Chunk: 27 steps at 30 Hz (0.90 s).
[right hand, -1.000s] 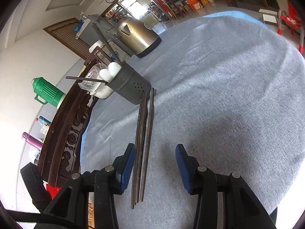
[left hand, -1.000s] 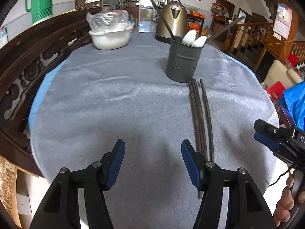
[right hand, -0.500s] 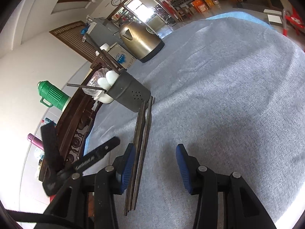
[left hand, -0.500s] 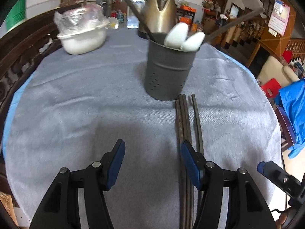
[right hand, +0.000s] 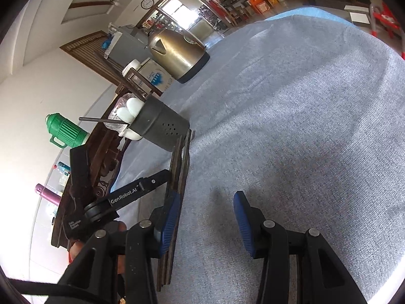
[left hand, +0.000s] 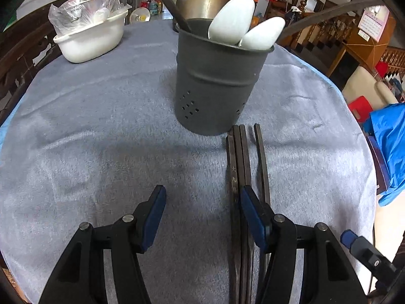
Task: Organize utensils
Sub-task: 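Close the left tool on a pair of dark chopsticks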
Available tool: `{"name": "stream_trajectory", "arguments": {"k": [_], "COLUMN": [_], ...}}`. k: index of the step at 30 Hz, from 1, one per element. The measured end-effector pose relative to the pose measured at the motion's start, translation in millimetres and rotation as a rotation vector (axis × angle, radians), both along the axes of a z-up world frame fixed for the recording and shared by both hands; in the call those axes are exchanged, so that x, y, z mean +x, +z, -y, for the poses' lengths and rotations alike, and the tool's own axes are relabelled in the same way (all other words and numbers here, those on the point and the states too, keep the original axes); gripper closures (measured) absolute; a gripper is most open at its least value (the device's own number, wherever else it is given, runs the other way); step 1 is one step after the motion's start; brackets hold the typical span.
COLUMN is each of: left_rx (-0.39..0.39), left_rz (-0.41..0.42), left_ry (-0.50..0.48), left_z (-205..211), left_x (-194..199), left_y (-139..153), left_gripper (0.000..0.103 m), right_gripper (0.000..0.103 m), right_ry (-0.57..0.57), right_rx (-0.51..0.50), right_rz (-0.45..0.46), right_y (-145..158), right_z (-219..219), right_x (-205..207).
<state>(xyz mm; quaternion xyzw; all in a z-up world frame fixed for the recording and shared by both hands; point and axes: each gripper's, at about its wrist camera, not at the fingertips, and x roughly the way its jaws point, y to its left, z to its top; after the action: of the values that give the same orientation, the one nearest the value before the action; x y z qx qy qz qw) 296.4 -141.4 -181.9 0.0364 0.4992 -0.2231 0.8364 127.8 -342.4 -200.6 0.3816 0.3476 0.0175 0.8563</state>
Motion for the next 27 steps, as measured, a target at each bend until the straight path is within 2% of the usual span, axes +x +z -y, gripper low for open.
{"name": "stream_trajectory", "arguments": {"k": [4, 11, 19, 24, 27], "left_rx": [-0.018, -0.015, -0.017, 0.004, -0.011], "left_rz": [-0.038, -0.036, -0.051, -0.041, -0.058], "left_ry": [0.002, -0.007, -0.015, 0.031, 0.045], "left_z": [3, 10, -11, -30, -38], "left_x": [7, 11, 8, 14, 15], "left_y": [0, -2, 1, 2, 4], "left_gripper": [0.041, 0.041, 0.041, 0.041, 0.042], "right_gripper": [0.055, 0.055, 0.055, 0.055, 0.055], "right_ry": [-0.006, -0.003, 0.0, -0.003, 0.002], "right_rx": [0.002, 0.001, 0.001, 0.002, -0.005], "right_rz": [-0.002, -0.006, -0.012, -0.016, -0.021], "right_y": [0, 0, -1, -2, -3], "right_z": [1, 1, 0, 0, -1], "right_x": [-1, -2, 0, 1, 3]}}
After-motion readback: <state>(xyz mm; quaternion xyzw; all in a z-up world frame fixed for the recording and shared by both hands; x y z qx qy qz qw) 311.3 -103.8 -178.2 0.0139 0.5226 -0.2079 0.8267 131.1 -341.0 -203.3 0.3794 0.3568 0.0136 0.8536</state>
